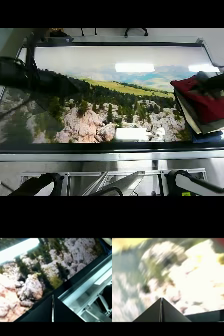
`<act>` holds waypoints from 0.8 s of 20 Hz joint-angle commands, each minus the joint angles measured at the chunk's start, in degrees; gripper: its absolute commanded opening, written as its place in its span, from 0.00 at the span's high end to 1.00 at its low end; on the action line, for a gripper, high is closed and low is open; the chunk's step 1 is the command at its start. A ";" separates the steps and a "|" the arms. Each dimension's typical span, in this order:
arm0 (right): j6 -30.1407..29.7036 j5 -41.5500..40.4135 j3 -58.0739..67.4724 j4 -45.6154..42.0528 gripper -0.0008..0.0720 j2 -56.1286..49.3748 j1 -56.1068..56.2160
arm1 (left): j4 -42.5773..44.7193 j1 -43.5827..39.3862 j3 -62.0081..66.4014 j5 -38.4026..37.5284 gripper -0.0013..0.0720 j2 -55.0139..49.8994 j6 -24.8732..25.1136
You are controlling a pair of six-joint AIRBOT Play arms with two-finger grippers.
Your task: Fold the shirts.
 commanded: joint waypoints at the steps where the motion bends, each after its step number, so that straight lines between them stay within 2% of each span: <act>1: -2.45 -15.28 -27.93 -0.02 0.97 14.91 16.68 | 0.07 -7.04 -22.03 10.27 0.95 11.87 -0.61; 4: -1.46 -23.71 -49.00 1.44 0.97 25.11 24.79 | -0.11 -11.41 -44.09 18.34 0.95 24.04 -4.48; 6: -1.60 -26.29 -53.99 4.13 0.97 27.93 25.73 | -0.11 -12.63 -52.98 21.53 0.95 30.21 -6.73; 9: -3.08 -26.69 -54.21 4.28 0.97 29.05 25.73 | -0.07 -12.57 -58.18 22.05 0.95 35.89 -7.65; 16: -3.06 -25.59 -54.23 5.38 0.97 29.00 25.73 | 0.04 -12.57 -58.88 22.49 0.95 41.22 -9.18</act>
